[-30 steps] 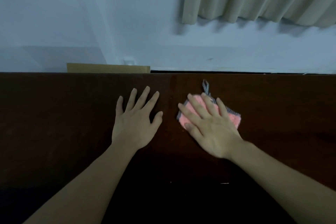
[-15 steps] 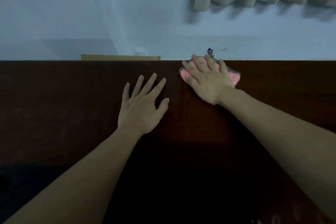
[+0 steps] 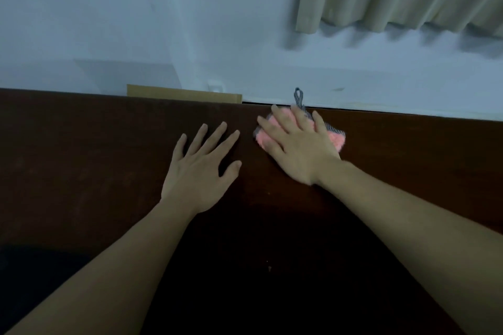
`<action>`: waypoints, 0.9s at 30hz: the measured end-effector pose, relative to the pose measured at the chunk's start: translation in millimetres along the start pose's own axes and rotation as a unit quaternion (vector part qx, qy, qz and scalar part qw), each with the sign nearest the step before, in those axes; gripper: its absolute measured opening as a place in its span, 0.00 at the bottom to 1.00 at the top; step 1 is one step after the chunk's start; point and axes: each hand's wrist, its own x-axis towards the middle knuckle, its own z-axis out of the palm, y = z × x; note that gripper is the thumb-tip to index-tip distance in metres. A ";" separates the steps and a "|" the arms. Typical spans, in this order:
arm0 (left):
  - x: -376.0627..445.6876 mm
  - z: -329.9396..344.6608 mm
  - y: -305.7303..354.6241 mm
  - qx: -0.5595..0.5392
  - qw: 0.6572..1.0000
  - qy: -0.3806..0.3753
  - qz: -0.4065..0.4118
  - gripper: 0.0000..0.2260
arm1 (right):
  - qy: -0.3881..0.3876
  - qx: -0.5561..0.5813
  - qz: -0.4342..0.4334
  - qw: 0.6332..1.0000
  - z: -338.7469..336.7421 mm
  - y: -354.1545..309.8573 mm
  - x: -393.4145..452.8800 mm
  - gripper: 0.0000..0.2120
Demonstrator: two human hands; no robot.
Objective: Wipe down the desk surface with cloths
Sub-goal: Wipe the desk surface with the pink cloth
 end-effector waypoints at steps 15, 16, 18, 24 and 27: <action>-1.1 -0.2 4.2 -0.001 1.000 0.013 -0.018 0.30 | -0.038 0.003 -0.032 0.999 7.5 -31.0 -70.9 0.26; -0.9 0.2 3.5 -0.002 1.000 0.014 -0.019 0.30 | -0.039 0.002 -0.029 0.999 7.5 -30.9 -68.8 0.26; -1.3 0.5 1.9 -0.007 1.000 0.014 -0.020 0.31 | -0.034 0.001 -0.017 0.999 6.4 -30.6 -55.0 0.26; -2.5 -1.4 -1.9 -0.064 0.997 0.047 -0.016 0.29 | -0.001 0.016 0.061 0.998 -5.6 -35.9 30.3 0.27; -4.7 -3.3 -6.0 -0.091 0.994 0.058 -0.036 0.28 | -0.003 0.018 0.084 0.996 -8.9 -45.0 46.1 0.27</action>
